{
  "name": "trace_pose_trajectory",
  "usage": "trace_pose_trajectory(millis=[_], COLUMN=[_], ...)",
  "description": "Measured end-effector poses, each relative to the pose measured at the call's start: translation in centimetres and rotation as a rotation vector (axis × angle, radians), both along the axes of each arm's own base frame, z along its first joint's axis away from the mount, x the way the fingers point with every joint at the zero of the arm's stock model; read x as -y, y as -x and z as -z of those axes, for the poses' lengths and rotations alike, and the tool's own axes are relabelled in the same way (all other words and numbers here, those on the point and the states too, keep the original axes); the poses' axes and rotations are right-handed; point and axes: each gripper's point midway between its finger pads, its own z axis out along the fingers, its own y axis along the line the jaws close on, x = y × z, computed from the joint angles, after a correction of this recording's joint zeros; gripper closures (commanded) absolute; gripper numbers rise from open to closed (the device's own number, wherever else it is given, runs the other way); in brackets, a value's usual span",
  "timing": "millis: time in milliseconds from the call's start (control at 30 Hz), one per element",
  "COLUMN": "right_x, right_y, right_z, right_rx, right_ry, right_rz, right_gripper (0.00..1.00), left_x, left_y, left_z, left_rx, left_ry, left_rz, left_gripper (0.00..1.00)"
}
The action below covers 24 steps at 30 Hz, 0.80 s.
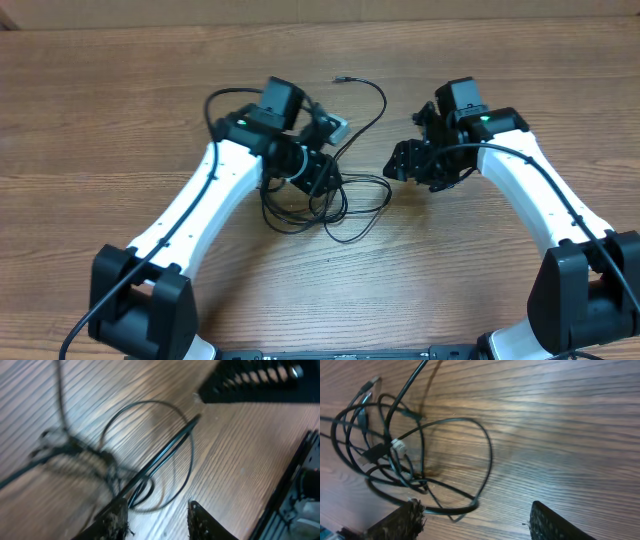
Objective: Untangle cables
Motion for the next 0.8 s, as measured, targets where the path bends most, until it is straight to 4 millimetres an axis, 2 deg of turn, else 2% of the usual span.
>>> trace_pose_trajectory(millis=[67, 100, 233, 367, 600, 800], right_x=[0.4, 0.6, 0.7, 0.7, 0.7, 0.7], right_y=[-0.1, 0.0, 0.1, 0.1, 0.1, 0.1], right_z=[0.0, 0.0, 0.0, 0.0, 0.0, 0.0], right_rx=[-0.004, -0.009, -0.017, -0.016, -0.016, -0.015], right_ry=[-0.003, -0.003, -0.004, -0.006, -0.006, -0.005], right_rz=[0.013, 0.018, 0.016, 0.015, 0.014, 0.013], right_gripper=[0.33, 0.33, 0.33, 0.33, 0.32, 0.29], left_x=[0.9, 1.2, 1.0, 0.8, 0.1, -0.9], left_y=[0.2, 0.1, -0.4, -0.7, -1.3, -1.3], left_z=[1.0, 2.1, 6.4, 8.9, 9.7, 9.4], left_rx=[0.007, -0.001, -0.054, -0.080, -0.051, -0.052], left_ry=[-0.006, -0.020, -0.085, -0.118, -0.173, -0.232], left_rz=[0.051, 0.070, 0.085, 0.092, 0.085, 0.094], left_gripper=[0.59, 0.58, 0.56, 0.56, 0.58, 0.53])
